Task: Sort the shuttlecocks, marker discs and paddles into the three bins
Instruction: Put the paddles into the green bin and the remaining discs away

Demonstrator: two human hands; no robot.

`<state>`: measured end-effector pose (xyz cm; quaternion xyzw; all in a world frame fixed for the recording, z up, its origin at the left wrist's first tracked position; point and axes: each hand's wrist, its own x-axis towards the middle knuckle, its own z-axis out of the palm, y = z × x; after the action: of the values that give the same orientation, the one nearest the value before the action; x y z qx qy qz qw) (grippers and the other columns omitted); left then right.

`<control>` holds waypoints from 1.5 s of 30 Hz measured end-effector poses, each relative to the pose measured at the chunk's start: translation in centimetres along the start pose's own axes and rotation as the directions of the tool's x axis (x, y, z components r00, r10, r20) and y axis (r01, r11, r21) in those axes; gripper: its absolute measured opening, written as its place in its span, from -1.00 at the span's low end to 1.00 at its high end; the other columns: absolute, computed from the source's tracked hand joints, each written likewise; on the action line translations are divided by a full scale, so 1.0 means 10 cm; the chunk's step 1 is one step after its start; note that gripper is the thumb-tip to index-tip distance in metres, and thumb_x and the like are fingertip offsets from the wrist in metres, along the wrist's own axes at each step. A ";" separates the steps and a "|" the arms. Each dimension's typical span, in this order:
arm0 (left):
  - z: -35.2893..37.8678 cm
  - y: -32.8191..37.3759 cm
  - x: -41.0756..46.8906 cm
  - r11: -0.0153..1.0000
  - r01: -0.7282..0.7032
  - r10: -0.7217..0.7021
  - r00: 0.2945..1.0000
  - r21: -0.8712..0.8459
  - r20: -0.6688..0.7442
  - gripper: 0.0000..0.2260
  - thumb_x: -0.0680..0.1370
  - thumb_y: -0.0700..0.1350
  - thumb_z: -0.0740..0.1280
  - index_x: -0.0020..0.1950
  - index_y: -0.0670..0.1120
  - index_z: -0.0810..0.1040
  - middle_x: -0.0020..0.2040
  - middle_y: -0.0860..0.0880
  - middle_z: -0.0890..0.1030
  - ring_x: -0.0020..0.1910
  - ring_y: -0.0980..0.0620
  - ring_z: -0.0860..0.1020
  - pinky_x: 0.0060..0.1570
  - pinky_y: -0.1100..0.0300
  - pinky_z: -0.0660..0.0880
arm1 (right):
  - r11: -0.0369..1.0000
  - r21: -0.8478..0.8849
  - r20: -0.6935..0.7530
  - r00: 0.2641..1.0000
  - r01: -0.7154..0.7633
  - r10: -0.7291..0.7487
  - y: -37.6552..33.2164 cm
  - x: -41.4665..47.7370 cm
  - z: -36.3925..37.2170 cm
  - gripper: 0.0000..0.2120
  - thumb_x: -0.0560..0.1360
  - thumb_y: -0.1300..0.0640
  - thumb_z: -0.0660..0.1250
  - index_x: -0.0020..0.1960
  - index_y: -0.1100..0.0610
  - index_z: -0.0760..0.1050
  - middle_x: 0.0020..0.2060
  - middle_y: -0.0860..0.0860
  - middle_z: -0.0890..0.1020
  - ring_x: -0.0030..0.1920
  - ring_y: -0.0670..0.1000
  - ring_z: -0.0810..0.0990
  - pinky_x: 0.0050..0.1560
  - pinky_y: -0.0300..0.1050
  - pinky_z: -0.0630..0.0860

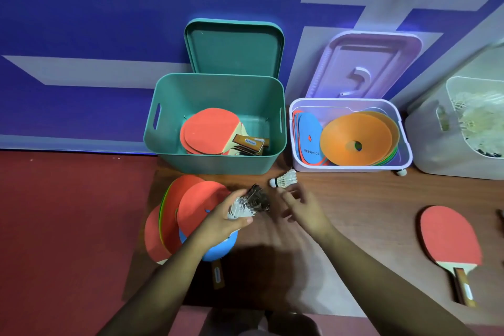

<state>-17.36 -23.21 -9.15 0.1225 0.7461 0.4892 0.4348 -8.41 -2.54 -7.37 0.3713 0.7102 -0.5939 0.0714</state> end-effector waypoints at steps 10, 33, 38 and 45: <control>-0.07 -0.09 0.16 1.000 0.015 -0.016 1.000 -0.010 -0.018 -0.40 0.33 -0.04 0.50 0.32 0.20 0.40 0.31 0.04 0.54 0.28 0.15 0.50 0.30 0.26 0.38 | 0.981 -0.178 -0.178 0.983 -0.072 0.040 0.18 0.62 0.16 -0.89 0.45 0.22 0.42 -0.11 0.03 0.54 -0.06 0.13 0.70 -0.03 0.13 0.66 0.02 -0.10 0.53; 0.36 0.15 -0.10 0.999 -0.006 0.017 0.961 0.042 -0.274 -0.42 0.33 -0.26 0.51 0.31 -0.01 0.43 0.15 0.09 0.61 0.09 0.26 0.55 0.12 0.42 0.40 | 0.965 -0.034 0.125 0.959 0.261 -0.255 0.16 0.15 -0.61 -0.89 0.50 0.27 0.38 -0.10 0.08 0.62 -0.14 -0.01 0.70 -0.18 -0.12 0.57 -0.06 -0.18 0.49; 1.16 0.73 -0.13 0.995 -0.070 0.085 0.973 0.076 -0.213 -0.43 0.34 -0.24 0.49 0.29 0.08 0.45 0.18 0.18 0.61 0.18 0.23 0.53 0.22 0.36 0.41 | 0.842 -0.229 0.317 0.855 0.489 -0.410 0.06 -0.11 -1.53 -0.82 0.47 0.07 0.35 0.00 0.14 0.60 -0.14 0.01 0.69 -0.15 0.02 0.63 -0.03 -0.06 0.51; 2.44 1.85 0.28 0.929 -0.268 0.275 0.961 0.257 0.007 -0.41 0.42 -0.27 0.49 0.38 0.02 0.39 0.31 0.08 0.51 0.25 0.25 0.47 0.28 0.33 0.37 | 0.780 -0.269 0.281 0.821 0.565 -0.497 -0.01 -0.37 -3.08 -0.93 0.53 0.15 0.33 -0.09 0.15 0.52 -0.24 -0.02 0.55 -0.25 -0.15 0.47 -0.10 -0.18 0.43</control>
<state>-4.78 2.79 1.37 0.2723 0.7850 0.4462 0.3325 4.59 23.48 3.50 0.0772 0.8670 -0.4912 0.0322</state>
